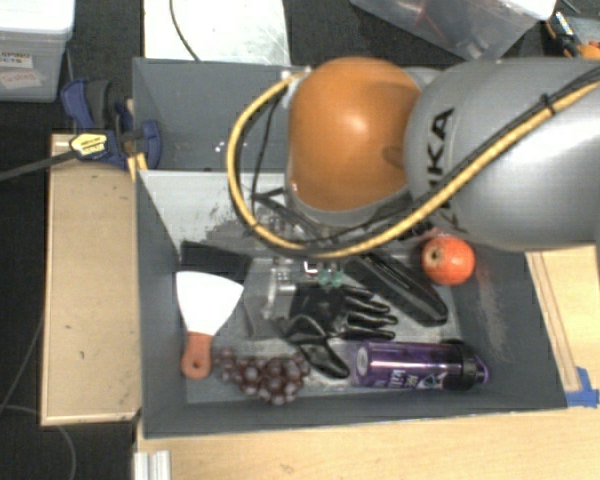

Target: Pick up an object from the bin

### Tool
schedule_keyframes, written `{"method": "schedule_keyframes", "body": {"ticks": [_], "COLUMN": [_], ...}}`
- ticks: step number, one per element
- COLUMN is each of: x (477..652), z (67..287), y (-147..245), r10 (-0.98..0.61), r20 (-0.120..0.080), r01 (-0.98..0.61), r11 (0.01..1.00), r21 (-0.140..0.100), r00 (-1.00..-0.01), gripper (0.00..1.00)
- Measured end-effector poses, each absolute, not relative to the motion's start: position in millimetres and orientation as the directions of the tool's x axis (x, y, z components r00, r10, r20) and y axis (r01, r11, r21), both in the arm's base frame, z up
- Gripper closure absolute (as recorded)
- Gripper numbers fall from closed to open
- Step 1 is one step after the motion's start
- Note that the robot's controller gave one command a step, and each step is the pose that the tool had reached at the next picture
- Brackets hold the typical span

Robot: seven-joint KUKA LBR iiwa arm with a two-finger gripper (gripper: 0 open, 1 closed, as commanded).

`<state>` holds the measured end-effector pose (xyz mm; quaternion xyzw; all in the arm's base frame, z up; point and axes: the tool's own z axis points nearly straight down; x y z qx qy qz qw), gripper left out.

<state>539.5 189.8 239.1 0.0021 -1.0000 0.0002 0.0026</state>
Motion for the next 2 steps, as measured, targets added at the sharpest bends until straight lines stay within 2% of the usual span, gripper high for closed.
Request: {"method": "schedule_keyframes", "body": {"ticks": [1,2], "x": [541.1,493.9], "z": [244.0,110.5], "y": [188.3,144.2], "r10": [0.003,-0.092], "r20": [-0.003,-0.006], "r01": [0.003,-0.092], "r11": [1.0,0.996], "r21": [0.002,0.003], "r00": [-1.0,-0.996], "gripper": [0.0,0.0]}}
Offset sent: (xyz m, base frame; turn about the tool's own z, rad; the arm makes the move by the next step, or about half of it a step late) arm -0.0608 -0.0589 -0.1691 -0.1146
